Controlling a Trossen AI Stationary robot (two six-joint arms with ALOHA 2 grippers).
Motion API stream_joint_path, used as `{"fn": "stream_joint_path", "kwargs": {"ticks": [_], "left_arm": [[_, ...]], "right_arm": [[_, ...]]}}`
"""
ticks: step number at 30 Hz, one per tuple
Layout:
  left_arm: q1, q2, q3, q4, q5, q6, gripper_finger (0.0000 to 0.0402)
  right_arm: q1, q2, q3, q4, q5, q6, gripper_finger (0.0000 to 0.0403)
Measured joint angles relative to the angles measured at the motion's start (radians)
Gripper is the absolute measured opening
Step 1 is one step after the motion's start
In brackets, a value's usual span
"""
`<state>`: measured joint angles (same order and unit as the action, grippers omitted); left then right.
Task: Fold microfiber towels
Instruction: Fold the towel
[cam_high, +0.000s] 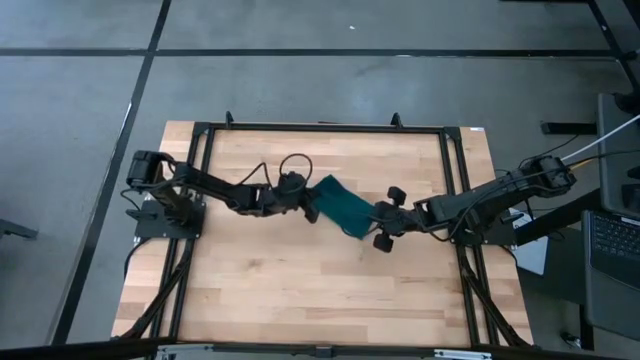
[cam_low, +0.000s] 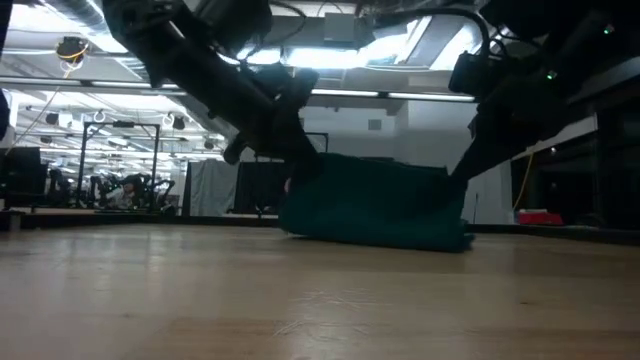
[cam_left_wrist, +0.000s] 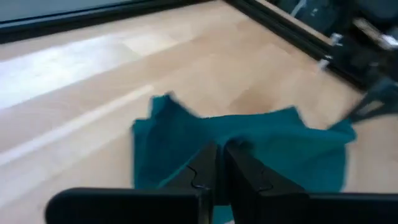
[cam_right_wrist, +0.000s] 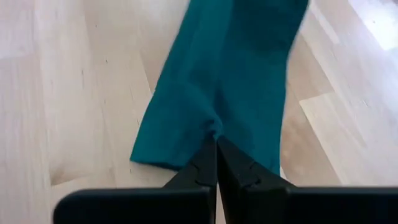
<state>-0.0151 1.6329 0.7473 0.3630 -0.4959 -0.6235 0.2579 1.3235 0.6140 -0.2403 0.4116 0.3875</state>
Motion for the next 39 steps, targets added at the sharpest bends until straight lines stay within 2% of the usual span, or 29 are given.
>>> {"fn": "stream_joint_path", "kwargs": {"ticks": [11,14,16,20,25,28,33,39], "left_arm": [[0.079,0.002,0.0,0.246,-0.008,0.111,0.0043],[0.113,0.002,0.0,0.298,0.004,0.113,0.0044],[0.131,0.002,0.0,0.321,0.074,0.131,0.0044],[0.127,0.002,0.0,0.265,0.226,0.106,0.0033],[0.108,0.002,0.0,0.173,0.206,0.088,0.0005],[0.133,0.002,0.0,0.15,0.203,0.088,0.0004],[0.182,0.002,0.0,0.099,0.255,0.107,0.0002],[0.164,0.002,0.009,0.129,0.294,0.133,0.0004]], "right_arm": [[0.012,0.0,-0.055,-0.009,0.024,0.136,0.0001],[0.011,0.0,-0.056,-0.007,0.096,0.16,0.0001],[-0.001,0.0,-0.056,-0.006,0.169,0.186,0.0002],[-0.033,-0.008,-0.056,-0.002,0.201,0.229,0.0004],[-0.029,-0.074,-0.056,0.101,0.202,0.18,0.0015],[-0.028,-0.126,-0.056,0.167,0.197,0.144,0.0031],[-0.028,-0.192,-0.056,0.172,0.175,0.128,0.0063],[-0.028,-0.207,-0.056,0.124,0.184,0.143,0.0078]]}}
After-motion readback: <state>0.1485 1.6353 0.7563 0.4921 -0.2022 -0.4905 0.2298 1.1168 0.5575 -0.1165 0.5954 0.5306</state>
